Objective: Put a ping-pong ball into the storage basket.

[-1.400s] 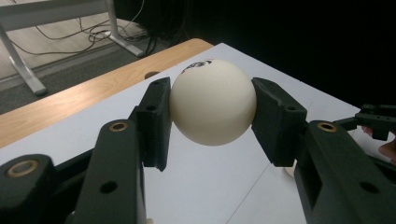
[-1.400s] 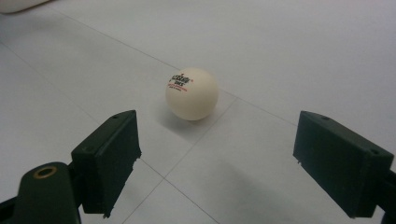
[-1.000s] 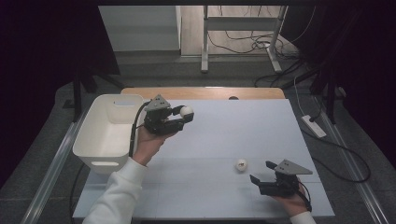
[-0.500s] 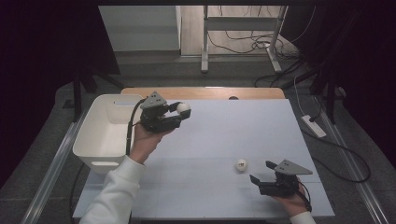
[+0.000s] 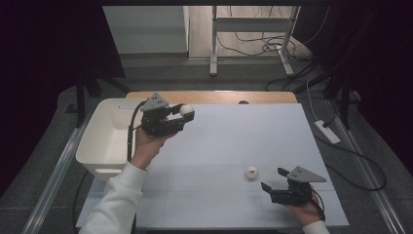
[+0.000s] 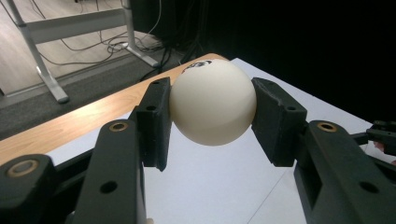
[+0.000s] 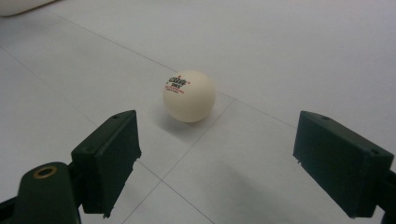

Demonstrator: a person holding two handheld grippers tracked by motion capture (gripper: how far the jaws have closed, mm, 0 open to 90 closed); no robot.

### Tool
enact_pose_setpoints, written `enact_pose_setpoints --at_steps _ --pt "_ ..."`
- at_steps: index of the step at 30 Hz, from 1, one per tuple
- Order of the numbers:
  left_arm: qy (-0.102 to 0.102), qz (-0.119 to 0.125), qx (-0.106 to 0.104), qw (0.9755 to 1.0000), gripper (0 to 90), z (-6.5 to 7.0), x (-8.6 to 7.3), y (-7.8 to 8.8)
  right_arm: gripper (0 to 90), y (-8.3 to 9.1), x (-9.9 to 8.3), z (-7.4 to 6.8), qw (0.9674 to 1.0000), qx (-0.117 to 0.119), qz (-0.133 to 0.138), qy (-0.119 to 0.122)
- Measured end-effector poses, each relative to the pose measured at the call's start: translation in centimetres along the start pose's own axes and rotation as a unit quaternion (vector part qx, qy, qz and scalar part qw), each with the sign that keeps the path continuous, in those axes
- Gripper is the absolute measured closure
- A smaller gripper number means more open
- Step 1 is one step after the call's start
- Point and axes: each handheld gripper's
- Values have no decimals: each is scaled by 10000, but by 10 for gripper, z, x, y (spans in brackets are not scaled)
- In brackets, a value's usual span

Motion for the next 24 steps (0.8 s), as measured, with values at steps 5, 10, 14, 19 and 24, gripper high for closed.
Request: enact_pose_setpoints --at_steps 5,10,14,19,24 --pt "5 14 19 10000 509 -2 0 1 141 0 0 0 10000 -4 4 -3" --pt "8 44 53 10000 509 -4 2 4 141 0 0 0 10000 -12 -13 10" --pt "34 73 102 9999 509 -7 3 6 141 0 0 0 10000 -4 -9 12" --pt "33 62 178 9998 509 -11 4 8 141 0 0 0 10000 -13 1 0" --pt "57 64 242 9997 509 -16 6 12 141 0 0 0 10000 -25 -11 14"
Point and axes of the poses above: each handheld gripper's, and its own axes: y roughly backward along the jaws, x roughly out of its top, z roughly to its right, and after that the axes turned 5 degrees about x, right-handed
